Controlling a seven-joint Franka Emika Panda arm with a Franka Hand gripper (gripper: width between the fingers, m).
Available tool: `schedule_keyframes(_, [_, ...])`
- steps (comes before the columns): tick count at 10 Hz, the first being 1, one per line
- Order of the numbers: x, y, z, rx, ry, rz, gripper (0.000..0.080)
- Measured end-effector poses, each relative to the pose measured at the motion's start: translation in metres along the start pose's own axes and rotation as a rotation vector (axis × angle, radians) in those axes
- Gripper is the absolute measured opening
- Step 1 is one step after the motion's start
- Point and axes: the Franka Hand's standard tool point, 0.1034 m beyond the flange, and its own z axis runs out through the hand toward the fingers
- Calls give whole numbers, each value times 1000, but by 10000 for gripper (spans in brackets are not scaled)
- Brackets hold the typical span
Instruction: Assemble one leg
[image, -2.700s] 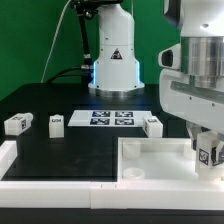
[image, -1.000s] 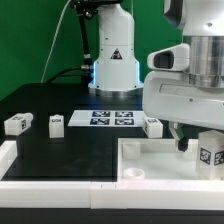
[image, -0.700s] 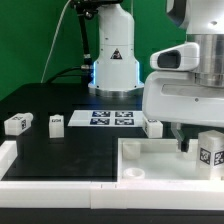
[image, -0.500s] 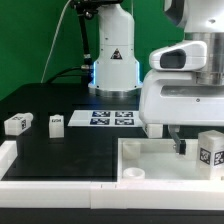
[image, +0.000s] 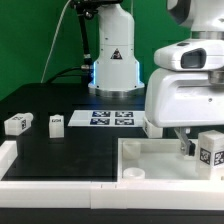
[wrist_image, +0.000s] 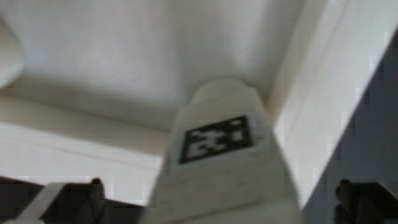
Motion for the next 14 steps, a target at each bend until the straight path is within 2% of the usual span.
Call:
schedule_keyframes(3, [2,4,0,-2,6,14,649])
schedule_keyframes(4, [1,4,0,-2,5,13,555])
schedule_keyframes(5, [1,5,1,-2,5,30,555])
schedule_keyframes(6, [1,5,1,-2,5,56,372])
schedule_keyframes(7, [1,5,1,-3,4,57,289])
schedule_keyframes(8, [1,5,2,-1,3,109,289])
schedule_keyframes(10, [3,9,2,-4,5,406,289])
schedule_keyframes(14, [-3,34,3,-46,-19,905,292])
